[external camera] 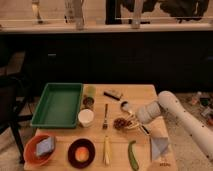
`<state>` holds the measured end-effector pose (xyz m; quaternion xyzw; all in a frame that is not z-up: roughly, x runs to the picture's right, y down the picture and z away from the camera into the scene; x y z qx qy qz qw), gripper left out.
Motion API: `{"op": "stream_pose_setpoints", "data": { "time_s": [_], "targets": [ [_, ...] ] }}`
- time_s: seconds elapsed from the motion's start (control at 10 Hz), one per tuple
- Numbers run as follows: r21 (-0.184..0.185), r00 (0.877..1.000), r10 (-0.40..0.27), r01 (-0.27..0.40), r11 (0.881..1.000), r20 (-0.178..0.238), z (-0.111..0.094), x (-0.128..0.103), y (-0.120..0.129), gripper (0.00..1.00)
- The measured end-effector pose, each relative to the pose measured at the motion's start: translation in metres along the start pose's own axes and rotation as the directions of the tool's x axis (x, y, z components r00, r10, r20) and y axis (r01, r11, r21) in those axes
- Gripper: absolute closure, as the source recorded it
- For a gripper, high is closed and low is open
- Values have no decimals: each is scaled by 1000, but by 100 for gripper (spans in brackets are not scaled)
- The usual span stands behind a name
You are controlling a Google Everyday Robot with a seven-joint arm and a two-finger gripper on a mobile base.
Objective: Place grapes in table surface
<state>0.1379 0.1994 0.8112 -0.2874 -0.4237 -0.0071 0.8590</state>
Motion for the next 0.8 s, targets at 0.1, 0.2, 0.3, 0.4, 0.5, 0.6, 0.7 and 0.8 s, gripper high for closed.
{"op": "stream_pose_setpoints", "data": {
  "time_s": [0.1, 0.2, 0.3, 0.4, 0.5, 0.6, 0.7, 0.8],
  "targets": [
    [0, 1000, 0, 0, 1000, 0, 0, 0, 0, 25],
    [1, 1000, 0, 0, 1000, 0, 0, 0, 0, 21],
    [1, 1000, 1, -1, 1000, 0, 0, 0, 0, 20],
    [1, 1000, 1, -1, 1000, 0, 0, 0, 0, 20],
    [1, 1000, 2, -2, 1000, 0, 0, 1, 1, 20],
    [2, 1000, 2, -2, 1000, 0, 0, 1, 1, 20],
    [2, 1000, 2, -2, 1000, 0, 0, 1, 1, 20],
    [2, 1000, 2, -2, 1000, 0, 0, 1, 0, 20]
  ]
}}
